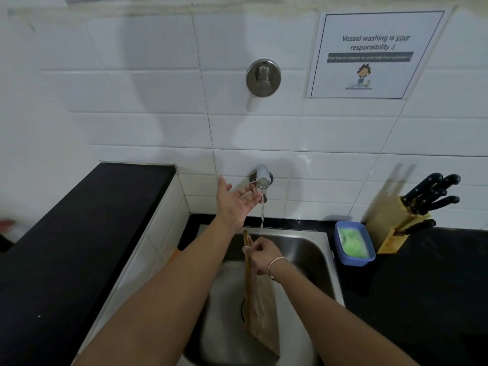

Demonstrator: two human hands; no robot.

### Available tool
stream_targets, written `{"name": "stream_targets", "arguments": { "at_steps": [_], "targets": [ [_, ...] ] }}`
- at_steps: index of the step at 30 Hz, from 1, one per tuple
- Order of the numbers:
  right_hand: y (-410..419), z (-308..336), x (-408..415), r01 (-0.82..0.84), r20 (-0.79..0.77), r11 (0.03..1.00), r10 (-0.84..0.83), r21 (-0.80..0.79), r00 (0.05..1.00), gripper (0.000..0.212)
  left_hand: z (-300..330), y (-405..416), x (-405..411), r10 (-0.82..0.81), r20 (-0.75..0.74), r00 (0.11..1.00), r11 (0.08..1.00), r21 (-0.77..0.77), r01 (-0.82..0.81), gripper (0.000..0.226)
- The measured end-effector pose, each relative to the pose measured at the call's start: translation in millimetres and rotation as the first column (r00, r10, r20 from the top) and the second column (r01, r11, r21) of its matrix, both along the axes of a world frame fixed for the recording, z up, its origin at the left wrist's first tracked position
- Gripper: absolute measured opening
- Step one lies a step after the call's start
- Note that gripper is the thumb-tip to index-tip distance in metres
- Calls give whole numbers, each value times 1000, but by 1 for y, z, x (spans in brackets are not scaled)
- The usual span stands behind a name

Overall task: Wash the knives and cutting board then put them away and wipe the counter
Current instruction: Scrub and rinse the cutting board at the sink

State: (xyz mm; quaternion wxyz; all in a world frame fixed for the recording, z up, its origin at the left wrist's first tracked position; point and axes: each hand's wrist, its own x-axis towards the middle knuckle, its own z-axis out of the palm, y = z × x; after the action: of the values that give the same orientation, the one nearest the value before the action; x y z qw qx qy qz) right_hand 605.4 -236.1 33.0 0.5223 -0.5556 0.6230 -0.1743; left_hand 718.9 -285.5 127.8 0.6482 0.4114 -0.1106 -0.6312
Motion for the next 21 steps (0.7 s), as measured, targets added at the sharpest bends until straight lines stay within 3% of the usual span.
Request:
{"name": "stream_targets", "arguments": {
  "at_steps": [5, 9, 15, 19, 21],
  "targets": [
    [2, -6, 3, 12, 87, 1000, -12, 6, 996, 23, -20, 31, 21, -10, 263, 965, 993, 120, -22, 40],
    [3, -3, 4, 6, 62, 1000, -6, 3, 998, 26, -42, 50, 30, -84, 450, 889, 969, 246, -33, 47],
    [5, 0, -1, 31, 46, 999, -30, -17, 998, 25, -14, 44, 17, 1, 507, 862, 997, 70, -42, 38],
    [6, 2, -4, 56, 23, 998, -56, -20, 998, 24, 14, 17, 3, -54, 495, 867, 998, 65, 25, 48],
    [7, 4, -3, 59, 18, 998, -59, -19, 998, 25, 21, 9, -3, -90, 416, 905, 995, 78, 63, 45]
  ]
}}
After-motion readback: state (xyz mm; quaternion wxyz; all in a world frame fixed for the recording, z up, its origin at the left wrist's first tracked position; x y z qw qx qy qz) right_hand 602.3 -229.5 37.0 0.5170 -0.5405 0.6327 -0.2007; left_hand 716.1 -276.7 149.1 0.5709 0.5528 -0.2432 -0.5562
